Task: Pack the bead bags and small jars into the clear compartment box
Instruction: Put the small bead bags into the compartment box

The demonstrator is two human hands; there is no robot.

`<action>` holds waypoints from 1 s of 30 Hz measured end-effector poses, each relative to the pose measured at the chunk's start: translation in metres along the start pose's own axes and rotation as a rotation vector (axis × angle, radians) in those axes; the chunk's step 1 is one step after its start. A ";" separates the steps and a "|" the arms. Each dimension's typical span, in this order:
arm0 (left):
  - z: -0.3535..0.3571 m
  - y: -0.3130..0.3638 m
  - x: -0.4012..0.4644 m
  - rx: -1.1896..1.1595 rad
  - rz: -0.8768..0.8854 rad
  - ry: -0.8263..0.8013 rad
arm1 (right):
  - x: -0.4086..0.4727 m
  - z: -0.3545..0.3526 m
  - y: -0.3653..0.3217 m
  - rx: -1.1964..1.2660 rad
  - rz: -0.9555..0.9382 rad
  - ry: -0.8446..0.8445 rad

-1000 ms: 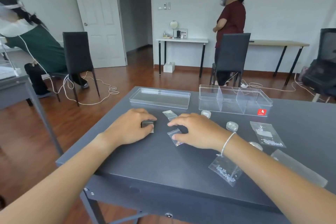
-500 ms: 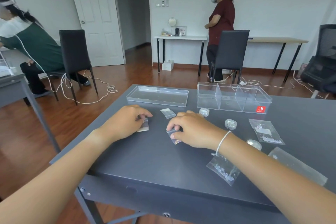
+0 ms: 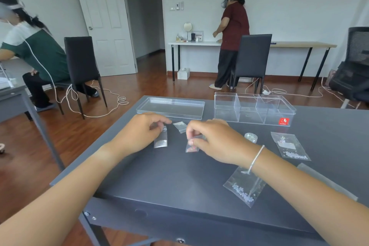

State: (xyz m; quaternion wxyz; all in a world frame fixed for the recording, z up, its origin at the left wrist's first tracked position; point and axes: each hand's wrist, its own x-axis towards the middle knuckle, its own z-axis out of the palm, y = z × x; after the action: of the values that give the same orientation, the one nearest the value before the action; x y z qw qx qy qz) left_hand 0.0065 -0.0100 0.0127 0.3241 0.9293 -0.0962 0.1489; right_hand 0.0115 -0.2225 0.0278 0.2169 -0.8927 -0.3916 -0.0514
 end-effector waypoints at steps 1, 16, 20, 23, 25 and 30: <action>-0.001 0.004 0.002 -0.027 0.007 0.007 | -0.002 -0.005 0.003 0.061 0.015 0.014; 0.033 0.083 0.086 -0.233 0.153 0.009 | -0.013 -0.075 0.081 0.427 0.230 0.382; 0.046 0.090 0.112 -0.278 0.136 -0.010 | -0.010 -0.084 0.094 0.404 0.258 0.412; 0.056 0.092 0.130 -0.276 0.129 -0.007 | -0.008 -0.088 0.104 0.424 0.280 0.427; 0.061 0.093 0.142 -0.263 0.127 0.006 | -0.007 -0.089 0.109 0.471 0.288 0.447; 0.076 0.094 0.165 -0.204 0.138 0.013 | 0.000 -0.088 0.120 0.519 0.298 0.480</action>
State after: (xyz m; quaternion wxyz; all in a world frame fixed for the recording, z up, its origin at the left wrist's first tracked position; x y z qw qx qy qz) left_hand 0.1519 -0.1437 0.0660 0.4063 0.8817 -0.1726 0.1663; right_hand 0.1054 -0.3323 0.0656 0.5263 -0.8179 -0.1954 -0.1259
